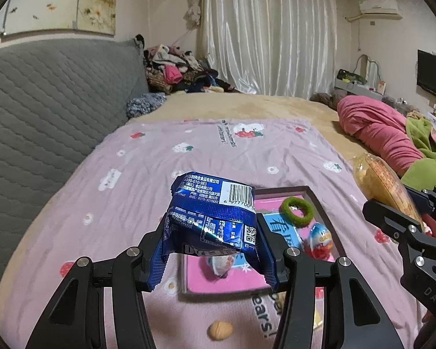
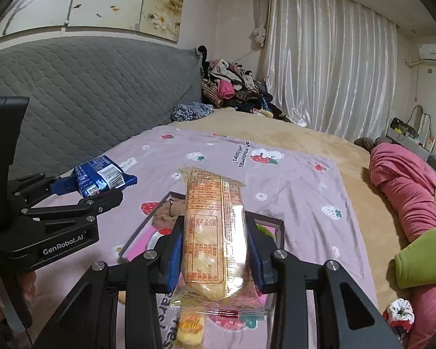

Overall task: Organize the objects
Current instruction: 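Carry the blue packet and cake packet over the tray with left and right tools, then release the blue packet and cake packet into the tray from both tools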

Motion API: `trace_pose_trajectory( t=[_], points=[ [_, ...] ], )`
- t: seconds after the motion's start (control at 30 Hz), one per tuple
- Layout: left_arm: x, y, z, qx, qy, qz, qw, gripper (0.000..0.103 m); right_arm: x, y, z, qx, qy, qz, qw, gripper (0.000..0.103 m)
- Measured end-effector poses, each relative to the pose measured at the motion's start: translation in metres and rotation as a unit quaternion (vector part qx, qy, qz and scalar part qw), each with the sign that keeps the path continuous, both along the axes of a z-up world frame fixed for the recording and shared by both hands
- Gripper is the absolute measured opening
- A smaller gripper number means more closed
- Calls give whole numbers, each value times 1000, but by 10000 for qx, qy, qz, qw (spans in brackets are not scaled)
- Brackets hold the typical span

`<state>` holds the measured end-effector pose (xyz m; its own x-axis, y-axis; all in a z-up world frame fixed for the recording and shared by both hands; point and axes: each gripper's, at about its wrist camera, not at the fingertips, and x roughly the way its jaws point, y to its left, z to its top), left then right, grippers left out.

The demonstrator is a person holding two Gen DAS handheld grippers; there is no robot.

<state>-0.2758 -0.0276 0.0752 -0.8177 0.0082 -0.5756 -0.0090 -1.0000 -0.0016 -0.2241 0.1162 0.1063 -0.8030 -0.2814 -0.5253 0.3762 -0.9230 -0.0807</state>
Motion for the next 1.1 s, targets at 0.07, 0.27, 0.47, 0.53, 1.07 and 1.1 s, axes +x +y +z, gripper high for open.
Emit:
trace_pose_trajectory(
  t=[0.07, 0.27, 0.47, 0.53, 1.07, 1.1],
  points=[
    [-16, 3, -9, -13, -59, -19, 10000, 55, -15, 0, -8, 17, -31, -32, 10000, 39],
    [-66, 21, -38, -83, -204, -108, 9997, 55, -57, 1, -32, -18, -137, -110, 9998, 39],
    [-116, 37, -70, -111, -380, -99, 9992, 55, -106, -3, -66, -119, -326, -177, 9992, 38],
    [-129, 38, -82, -148, -405, -22, 9991, 55, -121, -3, -77, -158, -409, -230, 9988, 38],
    [-178, 30, -154, 113, -1157, -74, 9932, 55, -181, -21, -166, 537, -1257, -401, 9898, 38],
    [-181, 30, -157, 88, -1240, -59, 9922, 55, -182, -21, -167, 576, -1248, -430, 9896, 38]
  ],
)
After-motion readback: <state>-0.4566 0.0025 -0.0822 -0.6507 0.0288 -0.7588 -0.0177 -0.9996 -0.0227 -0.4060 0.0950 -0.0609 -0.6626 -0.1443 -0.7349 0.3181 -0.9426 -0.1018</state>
